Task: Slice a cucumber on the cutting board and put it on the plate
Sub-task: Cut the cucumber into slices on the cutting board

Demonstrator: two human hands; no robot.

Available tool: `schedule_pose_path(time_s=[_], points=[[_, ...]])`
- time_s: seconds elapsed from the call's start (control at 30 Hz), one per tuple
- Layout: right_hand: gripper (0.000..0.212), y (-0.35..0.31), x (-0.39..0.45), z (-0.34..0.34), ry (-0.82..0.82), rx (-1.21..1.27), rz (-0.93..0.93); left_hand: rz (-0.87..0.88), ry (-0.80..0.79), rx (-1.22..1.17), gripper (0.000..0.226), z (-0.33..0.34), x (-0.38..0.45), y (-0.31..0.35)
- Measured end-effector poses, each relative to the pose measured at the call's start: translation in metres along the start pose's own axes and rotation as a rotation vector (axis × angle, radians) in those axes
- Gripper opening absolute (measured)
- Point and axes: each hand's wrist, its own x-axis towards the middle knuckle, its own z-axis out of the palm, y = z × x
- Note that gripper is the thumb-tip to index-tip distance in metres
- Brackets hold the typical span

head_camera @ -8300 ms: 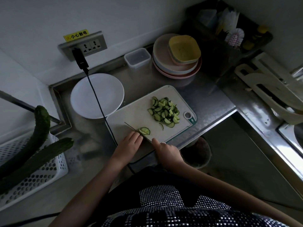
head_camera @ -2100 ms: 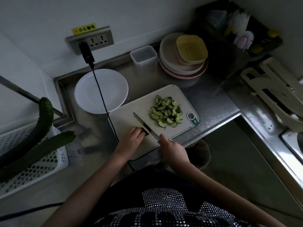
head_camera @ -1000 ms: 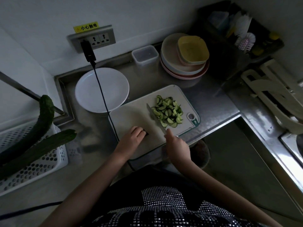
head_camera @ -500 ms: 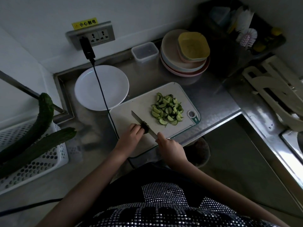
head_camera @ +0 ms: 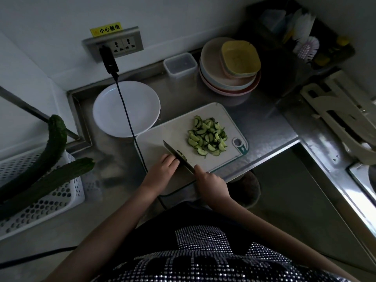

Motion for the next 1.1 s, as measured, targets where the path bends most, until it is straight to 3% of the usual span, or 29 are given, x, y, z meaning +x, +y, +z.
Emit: schedule_pose_path(time_s=[0.27, 0.53, 0.9, 1.03, 1.1], points=[[0.015, 0.015, 0.008, -0.012, 0.129, 0.188, 0.154, -0.026, 0.0, 0.01, 0.02, 0.006, 0.0, -0.002], [0.019, -0.002, -0.005, -0.007, 0.096, 0.17, -0.016, -0.036, 0.036, -0.043, 0.021, 0.008, -0.001, -0.001], [0.018, -0.001, -0.008, -0.008, 0.038, 0.085, -0.056, -0.068, -0.01, -0.042, 0.031, 0.005, -0.003, 0.0], [0.016, -0.001, -0.004, 0.001, 0.023, 0.018, -0.061, -0.064, 0.001, -0.038, 0.022, 0.005, -0.003, 0.0], [0.022, -0.001, -0.003, 0.003, -0.005, 0.005, -0.043, -0.067, -0.007, -0.045, 0.033, 0.008, -0.004, 0.0]])
